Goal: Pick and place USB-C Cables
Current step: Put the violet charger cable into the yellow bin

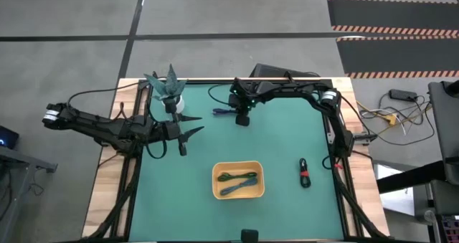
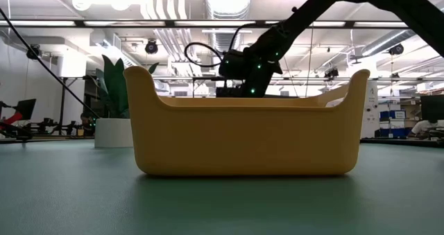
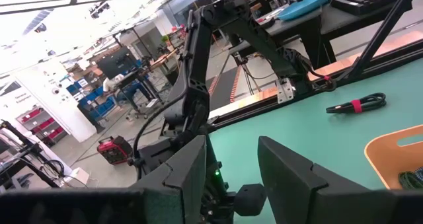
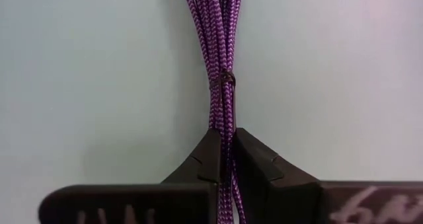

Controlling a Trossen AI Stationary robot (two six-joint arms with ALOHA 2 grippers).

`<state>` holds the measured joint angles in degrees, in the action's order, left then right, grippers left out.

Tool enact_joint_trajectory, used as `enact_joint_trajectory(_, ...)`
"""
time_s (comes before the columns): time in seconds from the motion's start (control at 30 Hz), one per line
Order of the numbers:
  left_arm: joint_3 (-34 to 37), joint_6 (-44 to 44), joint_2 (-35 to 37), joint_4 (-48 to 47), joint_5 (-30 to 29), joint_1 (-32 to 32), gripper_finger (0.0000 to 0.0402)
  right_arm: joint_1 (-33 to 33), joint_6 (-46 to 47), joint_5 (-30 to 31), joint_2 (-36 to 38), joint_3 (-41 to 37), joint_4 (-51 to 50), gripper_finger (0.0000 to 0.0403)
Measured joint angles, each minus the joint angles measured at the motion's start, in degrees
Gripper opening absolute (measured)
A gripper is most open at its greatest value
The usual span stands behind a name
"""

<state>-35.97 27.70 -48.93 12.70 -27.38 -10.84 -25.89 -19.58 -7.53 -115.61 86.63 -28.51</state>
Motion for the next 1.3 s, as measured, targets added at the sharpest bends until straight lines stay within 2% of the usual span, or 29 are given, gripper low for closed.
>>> enact_joint_trajectory(0.53,0.0,-0.06,0.0,0.16,0.0,-0.01,0.0123,3.94,3.41,0.03,10.85,0.0,-4.32,0.0014)
enact_joint_trajectory(1.0,0.0,-0.25,0.0,0.04,0.0,-0.01,0.0123,15.63,10.08,0.13,16.75,0.0,-9.39,0.0013)
enact_joint_trajectory(1.3,0.02,-0.32,0.0,0.06,0.02,-0.01,0.0123,24.15,17.21,0.15,17.46,0.0,-13.3,0.0013)
